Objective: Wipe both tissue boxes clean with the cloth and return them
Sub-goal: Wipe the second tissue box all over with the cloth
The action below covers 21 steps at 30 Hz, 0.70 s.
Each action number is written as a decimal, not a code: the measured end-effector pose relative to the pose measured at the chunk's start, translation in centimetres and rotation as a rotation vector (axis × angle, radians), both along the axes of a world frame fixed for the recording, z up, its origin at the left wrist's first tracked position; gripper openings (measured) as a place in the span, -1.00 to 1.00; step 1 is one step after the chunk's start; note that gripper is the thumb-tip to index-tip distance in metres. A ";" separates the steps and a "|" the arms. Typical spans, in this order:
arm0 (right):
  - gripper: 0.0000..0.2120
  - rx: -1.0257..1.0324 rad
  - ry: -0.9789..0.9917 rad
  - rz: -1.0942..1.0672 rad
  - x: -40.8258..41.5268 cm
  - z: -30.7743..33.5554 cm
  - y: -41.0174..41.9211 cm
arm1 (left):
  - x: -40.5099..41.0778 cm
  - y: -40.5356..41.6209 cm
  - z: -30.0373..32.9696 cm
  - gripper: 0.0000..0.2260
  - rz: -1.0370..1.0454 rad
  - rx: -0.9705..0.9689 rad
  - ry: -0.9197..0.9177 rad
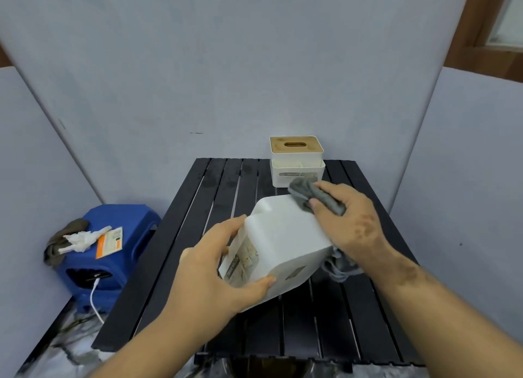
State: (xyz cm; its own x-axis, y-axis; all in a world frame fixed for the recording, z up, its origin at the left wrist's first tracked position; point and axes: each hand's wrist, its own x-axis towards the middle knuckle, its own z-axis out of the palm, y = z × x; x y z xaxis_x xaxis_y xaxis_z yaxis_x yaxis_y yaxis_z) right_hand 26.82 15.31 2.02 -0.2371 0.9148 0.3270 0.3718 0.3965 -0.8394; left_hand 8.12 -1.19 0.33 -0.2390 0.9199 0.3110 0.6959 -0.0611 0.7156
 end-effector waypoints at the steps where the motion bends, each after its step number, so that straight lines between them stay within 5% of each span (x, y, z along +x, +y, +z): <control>1: -0.67 0.078 -0.066 -0.009 -0.4 -0.1 -0.5 | 0.0 -0.1 0.0 -0.28 -0.001 0.001 0.006; 5: -0.67 0.378 -0.129 0.244 -1.7 0.8 -4.2 | -0.1 -0.2 0.0 -0.28 -0.019 0.020 0.030; 7: -0.69 0.333 -0.057 0.270 -1.0 0.8 -3.4 | 0.0 -0.2 0.0 -0.26 -0.020 0.012 0.051; 11: -0.66 0.010 0.005 -0.011 1.0 0.1 -0.1 | 0.4 -0.5 0.3 -0.26 -0.028 0.025 0.094; 14: -0.66 0.184 -0.102 -0.015 -0.2 0.1 -2.0 | 0.7 -0.6 0.4 -0.26 -0.031 0.055 0.104; 17: -0.67 0.380 -0.075 0.247 -0.9 0.9 -4.9 | 0.9 -0.5 0.3 -0.28 -0.030 0.066 0.124; 21: -0.69 0.221 0.048 0.225 1.0 0.3 -2.1 | 0.7 -0.4 0.3 -0.28 -0.030 0.053 0.061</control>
